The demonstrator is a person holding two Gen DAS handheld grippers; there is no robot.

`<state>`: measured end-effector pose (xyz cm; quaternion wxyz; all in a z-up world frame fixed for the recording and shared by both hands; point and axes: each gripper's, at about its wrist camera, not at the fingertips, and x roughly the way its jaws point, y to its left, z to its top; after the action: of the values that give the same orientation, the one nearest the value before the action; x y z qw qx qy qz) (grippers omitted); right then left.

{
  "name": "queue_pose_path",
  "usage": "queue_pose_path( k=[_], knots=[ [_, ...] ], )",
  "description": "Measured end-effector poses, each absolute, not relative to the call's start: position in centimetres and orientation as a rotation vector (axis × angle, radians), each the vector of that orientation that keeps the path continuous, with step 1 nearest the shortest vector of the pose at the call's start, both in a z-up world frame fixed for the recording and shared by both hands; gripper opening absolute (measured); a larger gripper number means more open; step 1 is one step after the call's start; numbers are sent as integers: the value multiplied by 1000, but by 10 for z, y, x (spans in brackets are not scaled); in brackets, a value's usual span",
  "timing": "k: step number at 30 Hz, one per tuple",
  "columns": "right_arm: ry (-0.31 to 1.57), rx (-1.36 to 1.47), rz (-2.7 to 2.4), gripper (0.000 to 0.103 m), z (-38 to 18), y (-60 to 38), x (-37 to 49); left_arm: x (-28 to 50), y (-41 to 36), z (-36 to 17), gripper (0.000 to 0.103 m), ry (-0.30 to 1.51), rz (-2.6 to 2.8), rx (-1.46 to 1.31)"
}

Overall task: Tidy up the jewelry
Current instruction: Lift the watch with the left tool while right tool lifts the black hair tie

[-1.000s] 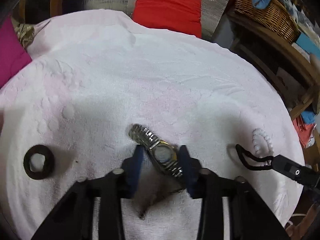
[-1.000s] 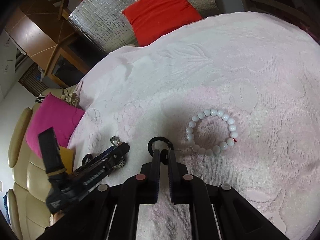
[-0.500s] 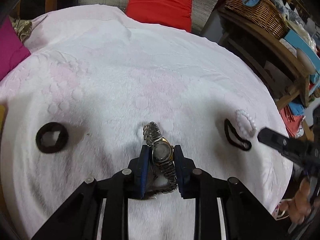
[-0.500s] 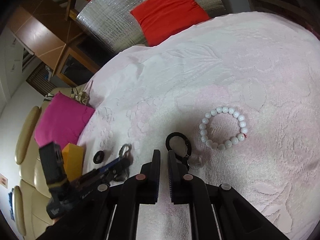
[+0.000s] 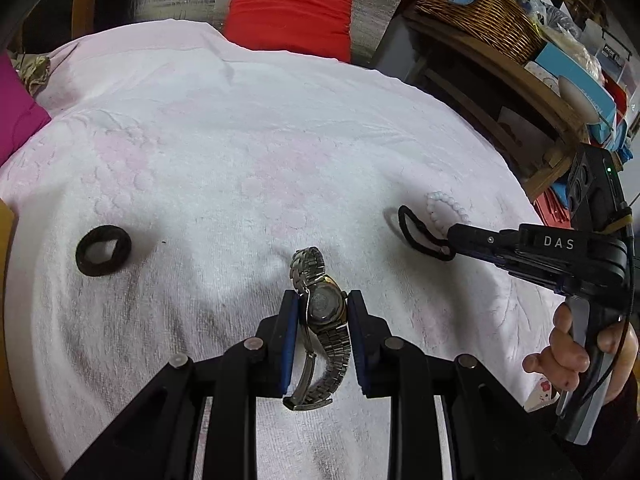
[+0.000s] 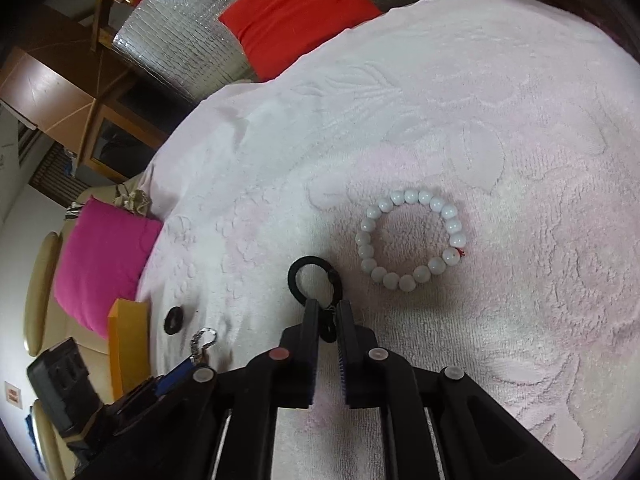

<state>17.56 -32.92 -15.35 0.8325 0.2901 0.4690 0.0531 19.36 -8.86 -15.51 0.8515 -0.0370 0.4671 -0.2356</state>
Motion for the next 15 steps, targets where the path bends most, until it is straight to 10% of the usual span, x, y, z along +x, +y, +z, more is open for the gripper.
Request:
queue_pose_path(
  k=[2,6,15],
  knots=[
    [987,616,102,47,-153,-329,175,194,-85,-155,25,981,-490,-81],
    [967,591,88,52,-151,-329,174,192,-80,-154,25,978,-463,-77],
    [1003,469,47,16,-162,-311,182,182,-76,-152,24,970,-430,-66]
  ],
)
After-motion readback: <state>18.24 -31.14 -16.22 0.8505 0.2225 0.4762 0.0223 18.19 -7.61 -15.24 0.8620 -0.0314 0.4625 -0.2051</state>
